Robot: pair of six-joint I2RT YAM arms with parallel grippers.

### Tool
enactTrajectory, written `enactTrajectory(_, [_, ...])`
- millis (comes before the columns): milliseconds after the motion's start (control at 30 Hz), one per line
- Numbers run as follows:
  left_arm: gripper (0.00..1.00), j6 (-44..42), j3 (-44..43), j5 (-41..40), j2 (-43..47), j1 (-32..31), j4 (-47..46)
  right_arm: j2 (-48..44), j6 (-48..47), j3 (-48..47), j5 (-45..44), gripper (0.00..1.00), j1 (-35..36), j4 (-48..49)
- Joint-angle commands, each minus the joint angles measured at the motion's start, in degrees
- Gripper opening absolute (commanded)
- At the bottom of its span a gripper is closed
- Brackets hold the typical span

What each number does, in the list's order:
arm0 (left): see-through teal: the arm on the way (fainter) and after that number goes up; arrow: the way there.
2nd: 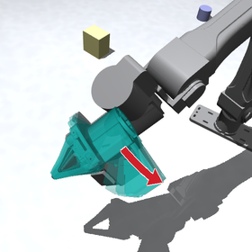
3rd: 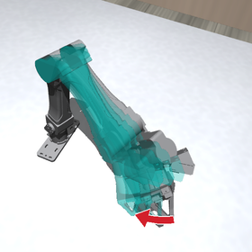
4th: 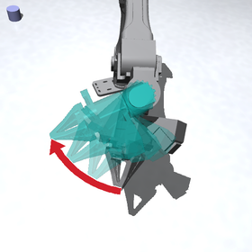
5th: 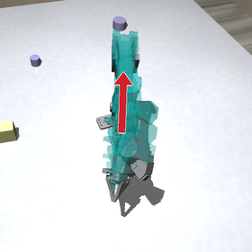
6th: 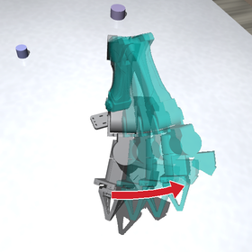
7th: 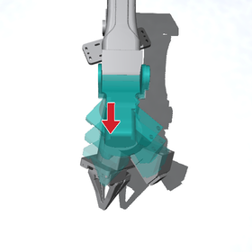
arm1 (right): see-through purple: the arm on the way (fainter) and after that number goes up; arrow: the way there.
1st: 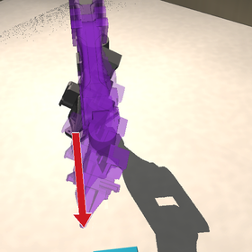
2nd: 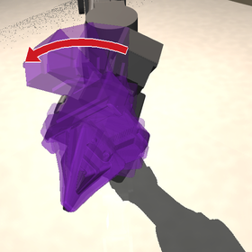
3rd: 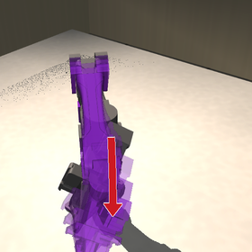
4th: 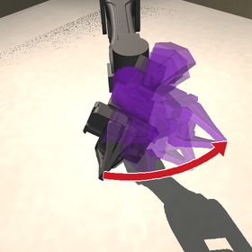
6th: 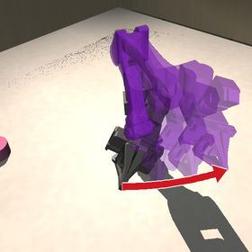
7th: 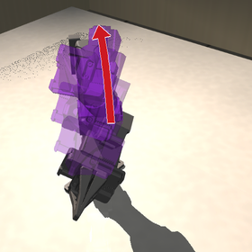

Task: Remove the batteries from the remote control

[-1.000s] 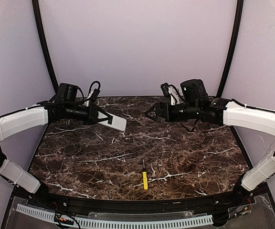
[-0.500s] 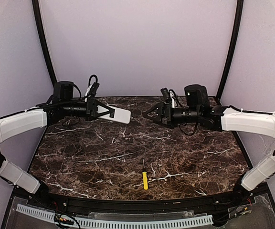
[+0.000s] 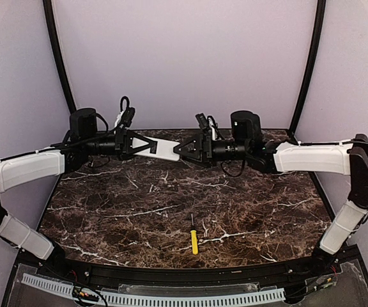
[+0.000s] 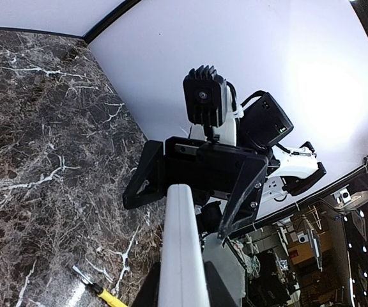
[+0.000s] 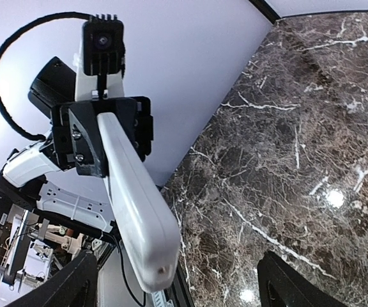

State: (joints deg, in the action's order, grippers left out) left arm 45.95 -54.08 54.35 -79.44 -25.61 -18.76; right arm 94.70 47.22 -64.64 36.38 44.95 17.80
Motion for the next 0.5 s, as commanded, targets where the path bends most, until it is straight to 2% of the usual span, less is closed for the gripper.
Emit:
enactTrajectory(0, [0.00, 4.12, 1.17, 1.60, 0.08, -0.89, -5.43, 1.25, 0.72, -2.62, 3.62, 0.82, 0.91, 6.06])
enactTrajectory(467, [0.00, 6.23, 0.62, 0.41, -1.17, -2.60, -7.87, 3.88, 2.16, -4.35, 6.15, 0.51, 1.25, 9.45])
